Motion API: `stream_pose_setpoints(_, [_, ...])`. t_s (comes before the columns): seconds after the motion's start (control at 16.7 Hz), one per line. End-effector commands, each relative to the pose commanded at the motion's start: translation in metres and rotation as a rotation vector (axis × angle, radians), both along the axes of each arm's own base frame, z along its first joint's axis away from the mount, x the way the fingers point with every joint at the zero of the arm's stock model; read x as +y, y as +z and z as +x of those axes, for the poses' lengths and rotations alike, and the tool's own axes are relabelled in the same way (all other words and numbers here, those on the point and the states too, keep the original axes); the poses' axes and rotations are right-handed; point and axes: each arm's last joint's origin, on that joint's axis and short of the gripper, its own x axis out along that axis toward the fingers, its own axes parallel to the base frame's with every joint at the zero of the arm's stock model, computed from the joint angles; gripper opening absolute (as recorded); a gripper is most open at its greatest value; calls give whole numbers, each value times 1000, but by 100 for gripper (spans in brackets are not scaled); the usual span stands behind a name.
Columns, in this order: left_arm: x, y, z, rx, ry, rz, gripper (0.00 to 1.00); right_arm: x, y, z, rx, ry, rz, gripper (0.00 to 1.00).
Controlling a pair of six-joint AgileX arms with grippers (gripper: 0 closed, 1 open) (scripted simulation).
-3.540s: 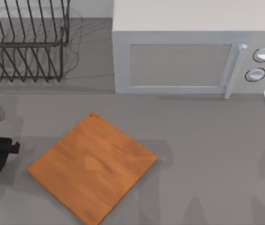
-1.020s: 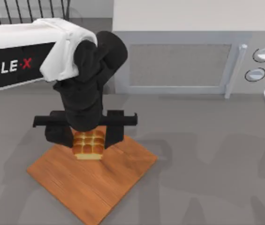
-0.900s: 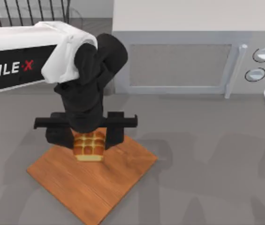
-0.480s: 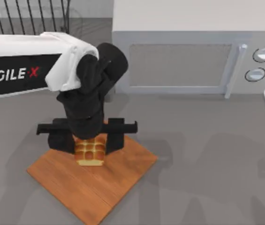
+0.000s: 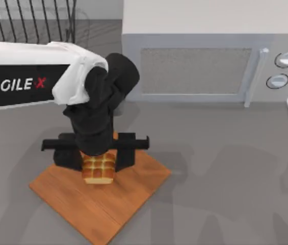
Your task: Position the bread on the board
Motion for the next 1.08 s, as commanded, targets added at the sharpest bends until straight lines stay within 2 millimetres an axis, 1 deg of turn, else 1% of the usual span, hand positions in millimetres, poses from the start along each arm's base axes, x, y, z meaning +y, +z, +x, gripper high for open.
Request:
stream_pose_setpoints(0.78, [0,0,0,0,0,0,98,0,0,0,0,0,0,100])
stream_pose_setpoints(0.84, [0,0,0,0,0,0,100,0,0,0,0,0,0,100])
stream_pose_setpoints(1.08, [0,0,0,0,0,0,100,0,0,0,0,0,0,100])
